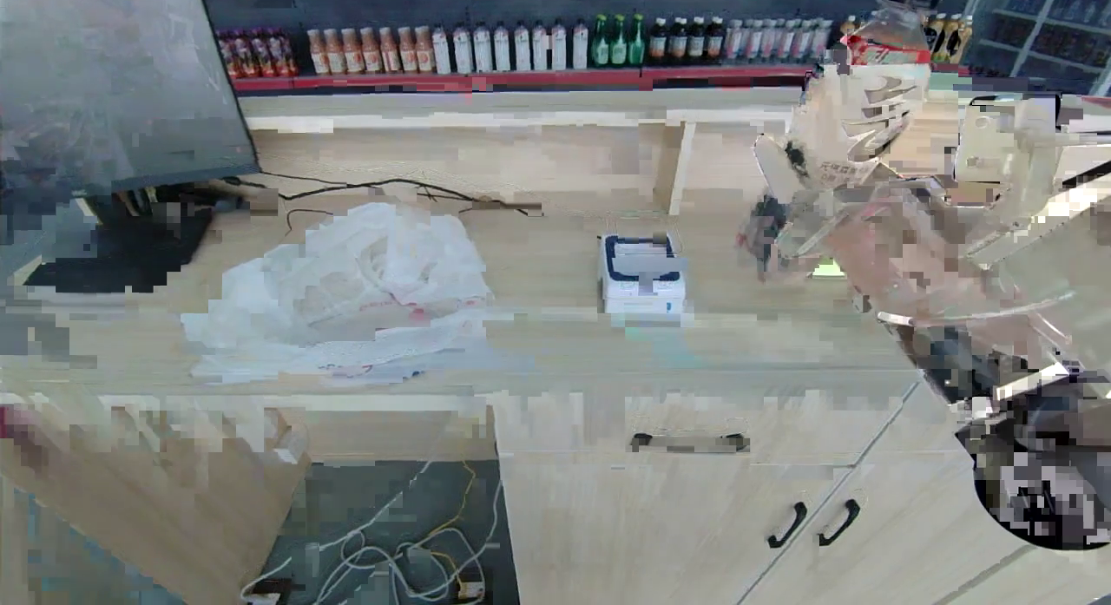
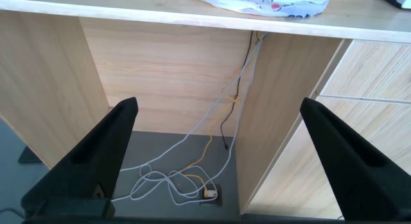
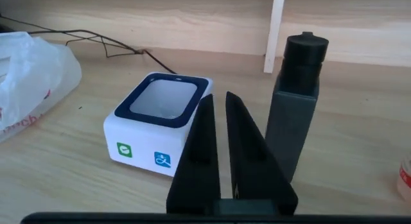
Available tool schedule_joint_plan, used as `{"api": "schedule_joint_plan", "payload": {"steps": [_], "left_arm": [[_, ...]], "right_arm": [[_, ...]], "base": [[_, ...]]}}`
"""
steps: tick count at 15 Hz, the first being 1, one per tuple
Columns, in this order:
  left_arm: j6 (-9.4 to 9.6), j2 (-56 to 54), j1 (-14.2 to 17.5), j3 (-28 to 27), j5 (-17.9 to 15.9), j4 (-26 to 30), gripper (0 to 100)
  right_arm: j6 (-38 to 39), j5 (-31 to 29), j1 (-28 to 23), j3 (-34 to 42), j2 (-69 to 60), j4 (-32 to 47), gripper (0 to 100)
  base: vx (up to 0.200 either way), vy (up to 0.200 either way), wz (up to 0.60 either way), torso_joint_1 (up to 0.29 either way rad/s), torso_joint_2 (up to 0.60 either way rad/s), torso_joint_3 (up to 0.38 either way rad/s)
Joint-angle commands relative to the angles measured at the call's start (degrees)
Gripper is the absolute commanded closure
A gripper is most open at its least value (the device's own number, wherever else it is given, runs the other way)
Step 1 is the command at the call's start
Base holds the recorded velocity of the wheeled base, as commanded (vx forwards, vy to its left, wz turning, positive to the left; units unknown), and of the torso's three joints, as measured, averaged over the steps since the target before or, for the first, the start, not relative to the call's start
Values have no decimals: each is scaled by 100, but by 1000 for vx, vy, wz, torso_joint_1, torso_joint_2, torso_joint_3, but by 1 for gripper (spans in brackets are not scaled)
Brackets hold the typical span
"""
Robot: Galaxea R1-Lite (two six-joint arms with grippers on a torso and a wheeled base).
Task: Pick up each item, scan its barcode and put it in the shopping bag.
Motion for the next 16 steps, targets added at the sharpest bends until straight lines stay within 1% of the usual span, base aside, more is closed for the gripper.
{"api": "schedule_joint_plan", "payload": {"steps": [1, 7, 8, 10, 11, 14, 16], "left_arm": [[-1, -1, 1, 0, 0, 0, 0], [-1, -1, 1, 0, 0, 0, 0], [-1, -1, 1, 0, 0, 0, 0], [-1, -1, 1, 0, 0, 0, 0], [-1, -1, 1, 0, 0, 0, 0], [-1, -1, 1, 0, 0, 0, 0], [-1, -1, 1, 0, 0, 0, 0]], "right_arm": [[10, 1, -138, -114, 62, -8, 0], [63, -8, -296, -439, 317, -8, 0], [168, -157, -314, -501, 431, -8, 0], [423, -649, -314, -711, 607, -8, 0], [485, -763, -314, -755, 669, -8, 0], [476, -807, -314, -1045, 906, -8, 0], [449, -904, -340, -1494, 1108, -8, 0]], "base": [[0, 0, 0, 0, 0, 0], [0, 0, 0, 0, 0, 0], [0, 0, 0, 0, 0, 0], [0, 0, 0, 0, 0, 0], [0, 0, 0, 0, 0, 0], [0, 0, 0, 0, 0, 0], [0, 0, 0, 0, 0, 0]]}}
